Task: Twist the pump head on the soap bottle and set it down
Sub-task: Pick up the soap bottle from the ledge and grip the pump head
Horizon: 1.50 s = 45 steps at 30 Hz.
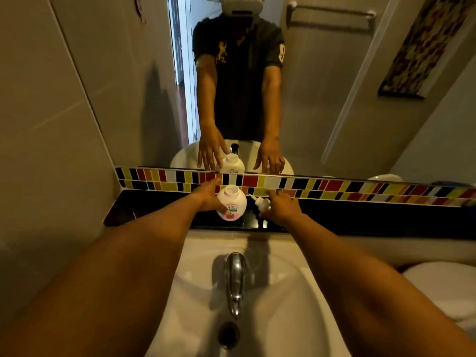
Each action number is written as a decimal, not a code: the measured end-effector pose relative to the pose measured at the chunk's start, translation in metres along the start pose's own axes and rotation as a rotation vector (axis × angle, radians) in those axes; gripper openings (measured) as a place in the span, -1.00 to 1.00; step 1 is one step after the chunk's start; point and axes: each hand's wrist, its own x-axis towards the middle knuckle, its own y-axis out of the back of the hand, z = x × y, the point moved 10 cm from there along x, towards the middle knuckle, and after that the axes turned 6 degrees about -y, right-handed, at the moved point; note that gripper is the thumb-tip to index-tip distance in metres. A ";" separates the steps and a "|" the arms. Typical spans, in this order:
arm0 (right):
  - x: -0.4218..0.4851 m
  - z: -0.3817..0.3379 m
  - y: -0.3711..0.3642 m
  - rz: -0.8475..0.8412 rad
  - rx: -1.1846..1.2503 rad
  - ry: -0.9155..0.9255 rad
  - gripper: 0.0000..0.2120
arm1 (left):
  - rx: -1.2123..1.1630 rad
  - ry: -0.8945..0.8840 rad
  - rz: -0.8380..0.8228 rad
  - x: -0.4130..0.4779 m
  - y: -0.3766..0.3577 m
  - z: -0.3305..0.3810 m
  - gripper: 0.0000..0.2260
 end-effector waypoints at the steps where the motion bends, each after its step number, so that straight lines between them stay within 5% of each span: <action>1: 0.001 0.001 -0.002 0.009 0.007 -0.010 -0.26 | -0.019 -0.005 0.001 0.002 -0.002 -0.001 -0.06; 17: 0.014 0.015 -0.026 0.197 0.175 -0.029 -0.52 | -0.375 -0.027 0.119 0.022 -0.031 -0.026 -0.29; 27: 0.009 0.029 -0.026 0.057 0.558 -0.150 -0.56 | -0.274 -0.008 0.107 0.011 -0.007 -0.030 -0.30; 33: -0.005 0.016 0.003 -0.048 0.737 -0.036 -0.60 | -0.078 0.026 0.136 -0.010 0.027 -0.039 -0.29; 45: -0.039 -0.037 0.051 0.020 0.293 0.194 -0.46 | 0.168 -0.063 0.054 -0.037 0.037 -0.006 -0.31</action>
